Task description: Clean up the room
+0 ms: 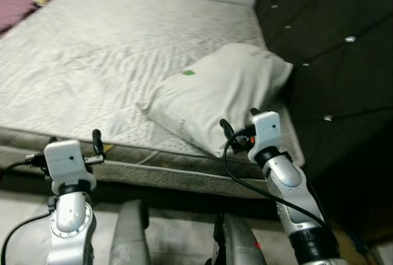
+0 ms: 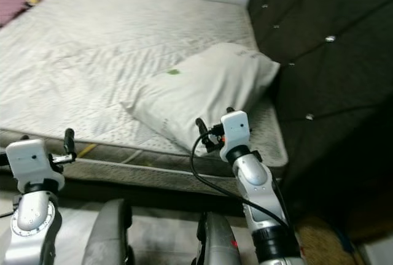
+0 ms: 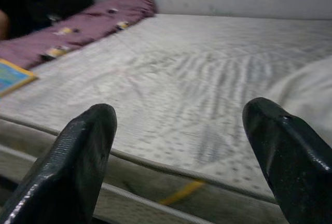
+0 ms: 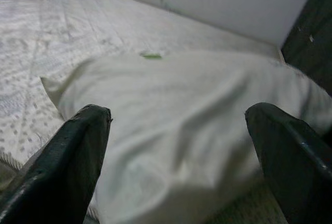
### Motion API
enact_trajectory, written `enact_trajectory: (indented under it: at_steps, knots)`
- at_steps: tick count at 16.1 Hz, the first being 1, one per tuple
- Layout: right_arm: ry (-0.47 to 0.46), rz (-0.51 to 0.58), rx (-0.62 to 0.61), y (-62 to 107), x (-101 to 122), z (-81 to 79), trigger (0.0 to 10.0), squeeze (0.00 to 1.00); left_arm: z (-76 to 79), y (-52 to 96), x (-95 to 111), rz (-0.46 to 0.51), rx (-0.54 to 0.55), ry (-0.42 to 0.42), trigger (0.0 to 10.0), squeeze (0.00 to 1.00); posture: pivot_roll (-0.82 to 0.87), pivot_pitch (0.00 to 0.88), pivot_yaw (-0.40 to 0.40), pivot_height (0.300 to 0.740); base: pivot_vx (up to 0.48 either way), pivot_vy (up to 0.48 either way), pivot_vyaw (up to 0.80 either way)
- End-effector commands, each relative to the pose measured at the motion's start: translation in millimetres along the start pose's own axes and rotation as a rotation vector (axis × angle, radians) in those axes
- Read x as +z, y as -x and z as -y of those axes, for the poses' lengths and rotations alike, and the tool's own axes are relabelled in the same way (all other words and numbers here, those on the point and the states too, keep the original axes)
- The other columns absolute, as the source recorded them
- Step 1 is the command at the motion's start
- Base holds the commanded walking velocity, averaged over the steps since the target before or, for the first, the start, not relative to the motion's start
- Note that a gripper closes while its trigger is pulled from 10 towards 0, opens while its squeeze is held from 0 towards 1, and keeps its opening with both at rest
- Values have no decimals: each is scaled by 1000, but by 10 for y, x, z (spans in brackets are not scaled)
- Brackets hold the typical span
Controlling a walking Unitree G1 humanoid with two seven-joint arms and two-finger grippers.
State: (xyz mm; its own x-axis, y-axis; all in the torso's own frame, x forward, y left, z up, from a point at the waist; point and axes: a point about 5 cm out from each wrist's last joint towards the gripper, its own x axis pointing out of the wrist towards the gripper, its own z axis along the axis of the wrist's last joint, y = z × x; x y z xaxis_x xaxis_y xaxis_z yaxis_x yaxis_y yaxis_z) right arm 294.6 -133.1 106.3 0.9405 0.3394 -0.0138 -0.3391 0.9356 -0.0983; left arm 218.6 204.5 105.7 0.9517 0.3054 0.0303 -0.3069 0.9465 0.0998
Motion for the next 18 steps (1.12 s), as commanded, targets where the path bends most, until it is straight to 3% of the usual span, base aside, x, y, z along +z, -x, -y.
enact_trajectory:
  at_steps: [1,5,13,18]
  knots:
    - [-21,-24,17,21,-21,2,10000,0,24,36,18,-7,-5,-8,10000,0,-6,104,-110,592,0,0,0]
    - [-38,-40,5,-28,-17,-44,10000,0,-13,56,79,10,-50,-3,10000,0,-7,134,-106,592,63,0,0]
    - [-39,-53,21,-78,-16,-70,10000,0,58,23,124,17,-87,15,10000,0,-2,162,-83,592,357,0,0]
    - [-44,-104,61,-92,-90,-104,10000,0,72,-36,136,13,-94,17,10000,0,1,134,-63,592,388,0,0]
